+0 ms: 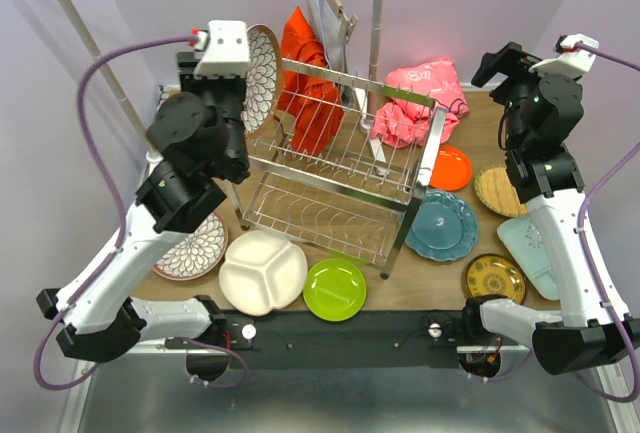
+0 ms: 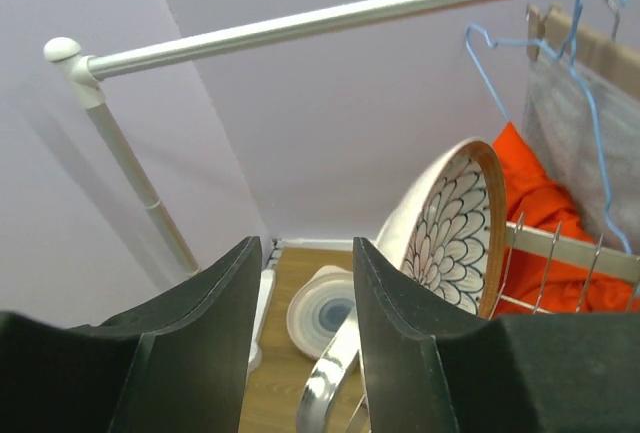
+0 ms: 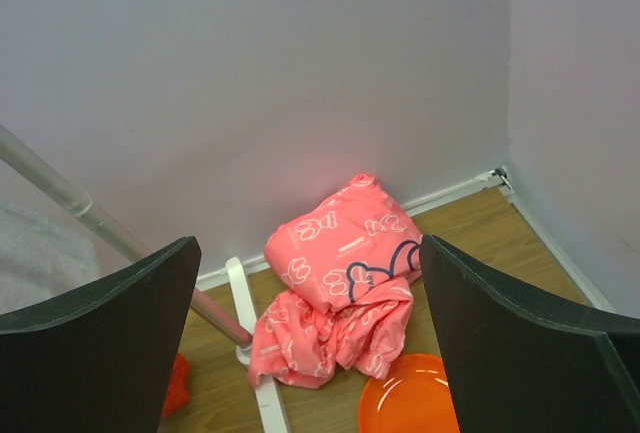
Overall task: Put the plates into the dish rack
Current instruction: Insert the plate into the dish rack, then grab a plate with the left arm
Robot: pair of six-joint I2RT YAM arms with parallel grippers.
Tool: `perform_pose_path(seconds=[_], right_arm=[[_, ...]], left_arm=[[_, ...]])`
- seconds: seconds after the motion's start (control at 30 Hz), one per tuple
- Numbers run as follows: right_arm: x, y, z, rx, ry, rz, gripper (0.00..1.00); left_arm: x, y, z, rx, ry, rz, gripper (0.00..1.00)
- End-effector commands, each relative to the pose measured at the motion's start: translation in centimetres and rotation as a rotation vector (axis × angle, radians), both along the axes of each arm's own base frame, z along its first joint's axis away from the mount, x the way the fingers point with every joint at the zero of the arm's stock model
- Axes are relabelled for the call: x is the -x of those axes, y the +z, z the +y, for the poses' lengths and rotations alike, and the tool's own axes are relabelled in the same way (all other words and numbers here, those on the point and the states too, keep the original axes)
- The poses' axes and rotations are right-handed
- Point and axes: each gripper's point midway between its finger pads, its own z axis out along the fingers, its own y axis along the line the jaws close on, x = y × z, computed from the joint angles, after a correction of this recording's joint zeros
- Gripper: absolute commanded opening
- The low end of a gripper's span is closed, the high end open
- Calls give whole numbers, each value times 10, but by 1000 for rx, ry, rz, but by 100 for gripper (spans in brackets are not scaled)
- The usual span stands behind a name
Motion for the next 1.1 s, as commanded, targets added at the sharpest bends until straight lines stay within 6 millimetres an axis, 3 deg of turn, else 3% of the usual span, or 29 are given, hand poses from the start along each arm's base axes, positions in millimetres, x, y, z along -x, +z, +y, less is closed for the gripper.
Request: perform_pose_path(seconds=[0.0, 0.3, 0.57, 0.6, 0.63, 0.7, 0.77, 0.83, 0.87, 0.9, 0.97, 1.07], right_arm=[[3, -6, 1, 2, 15, 17, 100], [2, -9, 6, 25, 47, 27, 100], [3, -17, 14, 112, 105, 56, 100], [3, -20, 14, 118, 108, 64, 100], [3, -24, 15, 123, 114, 75, 100], [4, -27, 16, 128, 119, 86, 100], [5, -32, 16, 132, 128, 100, 100], [6, -35, 15, 134, 125, 108, 100], [6, -38, 15, 134, 125, 115, 100], [6, -39, 13, 131, 121, 118, 100], [6, -44, 11, 127, 118, 133, 100], [7, -48, 11, 129, 128, 146, 100]], left_arm=[[28, 43, 28, 200, -43, -143, 53], [48, 53, 47, 345, -85, -220, 61], [46, 47, 56, 487, -163, -278, 65], [43, 50, 47, 505, -229, -289, 66], [36, 47, 61, 494, -185, -298, 66], [22, 38, 58, 456, -210, -256, 68], [12, 32, 77, 465, -153, -252, 68], [5, 23, 77, 478, -183, -240, 68], [4, 24, 95, 484, -143, -270, 68], [1, 22, 93, 482, -180, -268, 68], [-11, 4, 113, 532, -148, -263, 68], [-34, -33, 117, 630, -248, -197, 68]])
